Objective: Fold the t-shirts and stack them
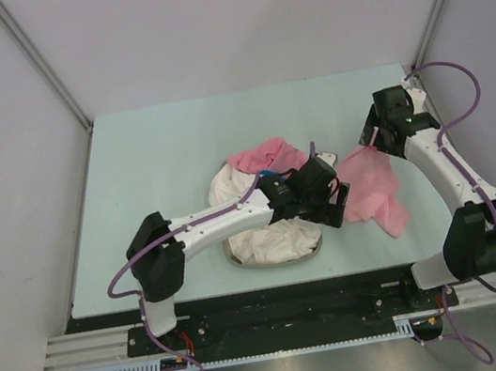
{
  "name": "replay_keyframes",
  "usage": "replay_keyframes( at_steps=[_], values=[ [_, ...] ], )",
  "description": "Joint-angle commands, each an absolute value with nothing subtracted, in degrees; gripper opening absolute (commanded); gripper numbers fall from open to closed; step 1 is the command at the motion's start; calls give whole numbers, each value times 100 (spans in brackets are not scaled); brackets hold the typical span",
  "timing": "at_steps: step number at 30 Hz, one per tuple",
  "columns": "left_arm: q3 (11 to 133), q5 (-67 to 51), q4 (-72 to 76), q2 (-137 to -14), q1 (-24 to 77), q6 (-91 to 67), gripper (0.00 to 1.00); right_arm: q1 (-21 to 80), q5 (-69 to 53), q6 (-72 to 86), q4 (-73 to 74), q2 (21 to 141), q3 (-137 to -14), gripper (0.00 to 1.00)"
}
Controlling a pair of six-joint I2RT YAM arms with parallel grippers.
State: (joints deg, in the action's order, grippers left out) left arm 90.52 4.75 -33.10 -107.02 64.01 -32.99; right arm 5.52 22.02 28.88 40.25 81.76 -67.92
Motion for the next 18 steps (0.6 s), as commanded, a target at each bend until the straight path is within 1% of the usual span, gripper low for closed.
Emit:
replay_keyframes(
  at_steps=[1,5,9,10,12,15,16,18],
  values=[
    [8799,747,-3604,-10784,6354,-3419,99,448,2329,2997,4122,7673,-6820,100],
    [8798,712,-3604,-11100,6354,-3401,99,440,2145,3041,4131,7620,-6759,100],
    [8868,616,-3525,-11355,6346,-3358,94,474,1960,3067,4069,7471,-6618,100],
    [8894,563,-3498,-11399,6337,-3331,90,483,1951,3067,4069,7427,-6583,100],
    [8903,519,-3454,-11531,6311,-3305,86,510,1881,3059,4078,7392,-6557,100],
    [8886,379,-3463,-11732,6223,-3261,76,580,1881,3050,4087,7286,-6504,100],
    [8834,395,-3472,-11768,6179,-3261,68,606,1881,3059,4087,7269,-6495,100],
    [8728,387,-3472,-11777,6118,-3252,56,633,1881,3067,4078,7216,-6495,100]
  ],
)
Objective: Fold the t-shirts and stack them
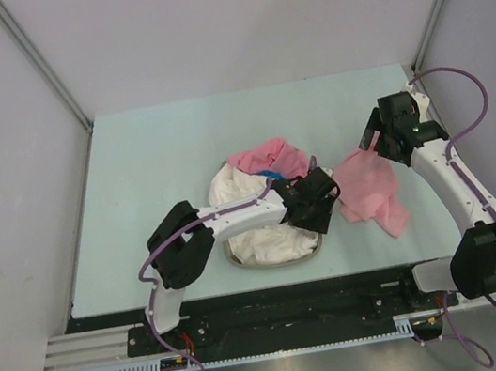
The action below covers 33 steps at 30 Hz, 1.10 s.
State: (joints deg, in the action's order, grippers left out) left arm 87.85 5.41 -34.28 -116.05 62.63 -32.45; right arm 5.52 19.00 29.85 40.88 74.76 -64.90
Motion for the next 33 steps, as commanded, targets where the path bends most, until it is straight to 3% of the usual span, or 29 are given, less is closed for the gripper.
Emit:
replay_keyframes(
  at_steps=[1,3,5,12,19,27,33],
  values=[
    [8588,387,-3411,-11760,6048,-3243,40,650,1863,3059,4069,7198,-6495,100],
    [8456,326,-3358,-11690,5977,-3200,26,694,1863,3076,4069,7172,-6495,100],
    [8446,281,-3541,-11646,5837,-3147,0,799,1837,3129,4026,7172,-6495,100],
    [9016,395,-4595,-11478,4976,-2419,0,1282,1969,3384,3754,7391,-6495,100],
    [10028,668,-5186,-11636,3449,-1398,0,1625,1793,3559,3314,7796,-6504,100],
    [10941,1081,-5291,-12593,2024,-572,0,1916,1538,3612,2778,8191,-6504,100],
    [12303,958,-5555,-13385,1355,-27,0,2021,1319,3586,2532,8542,-6504,100]
  ],
)
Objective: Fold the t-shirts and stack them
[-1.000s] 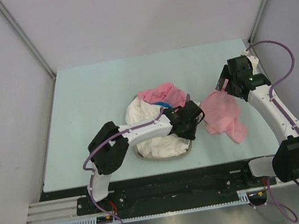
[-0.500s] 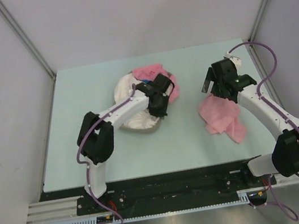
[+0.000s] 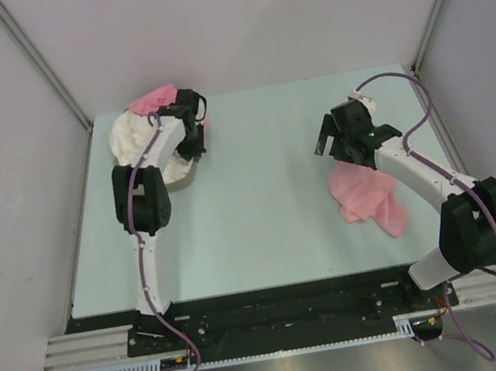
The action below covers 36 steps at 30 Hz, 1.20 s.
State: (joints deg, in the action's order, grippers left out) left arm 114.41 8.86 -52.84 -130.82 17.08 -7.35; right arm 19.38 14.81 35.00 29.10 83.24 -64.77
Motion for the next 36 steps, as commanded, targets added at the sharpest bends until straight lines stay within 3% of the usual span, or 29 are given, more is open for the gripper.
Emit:
replay_keyframes(
  at_steps=[1,7,17,18,19,21,30,36],
  values=[
    [12392,906,-5433,-13403,1223,-26,0,2065,1318,3569,2496,8586,-6504,100],
    [12603,386,-5300,-13649,256,-97,0,2267,1389,3454,2294,8762,-6504,99],
    [13341,422,-5326,-14054,-299,-254,2,2267,1502,3305,2223,8965,-6504,100],
    [13342,465,-5370,-14045,-299,-316,32,2259,1529,3270,2215,8939,-6504,100],
    [13342,492,-5396,-13975,-290,-369,51,2250,1608,3217,2215,8904,-6504,100],
    [13281,449,-5431,-13817,-264,-501,99,2206,1696,3217,2276,8720,-6513,100],
    [12622,1318,-5817,-12086,902,-870,100,2470,2461,2980,3515,8008,-7119,100],
    [10990,1092,-5452,-10613,2176,-1317,100,2645,2426,2874,4709,7664,-7128,100]
  ],
)
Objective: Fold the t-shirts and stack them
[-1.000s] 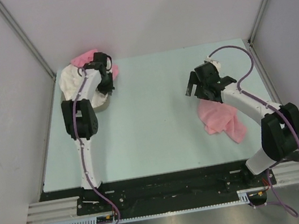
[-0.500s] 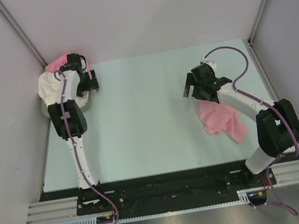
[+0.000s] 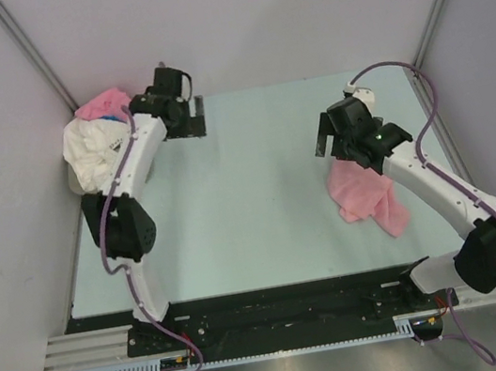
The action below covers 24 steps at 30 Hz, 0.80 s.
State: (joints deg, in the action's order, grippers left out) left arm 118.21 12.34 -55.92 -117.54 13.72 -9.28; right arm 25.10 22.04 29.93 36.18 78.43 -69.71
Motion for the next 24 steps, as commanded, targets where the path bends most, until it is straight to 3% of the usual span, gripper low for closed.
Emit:
replay_keyframes(
  at_steps=[1,9,17,24],
  values=[
    [10377,933,-5284,-10408,2336,-1458,100,2793,2434,2874,4841,7673,-7102,100],
    [6773,-473,-2902,-8053,3584,-2943,100,3059,2346,2927,5080,7752,-6365,100],
    [5617,-483,-2199,-7243,4534,-3393,100,3032,2496,2918,4905,8235,-5933,93],
    [5274,-650,-2074,-7084,4570,-3393,100,2953,2522,3102,4623,8429,-5485,76]
  ],
)
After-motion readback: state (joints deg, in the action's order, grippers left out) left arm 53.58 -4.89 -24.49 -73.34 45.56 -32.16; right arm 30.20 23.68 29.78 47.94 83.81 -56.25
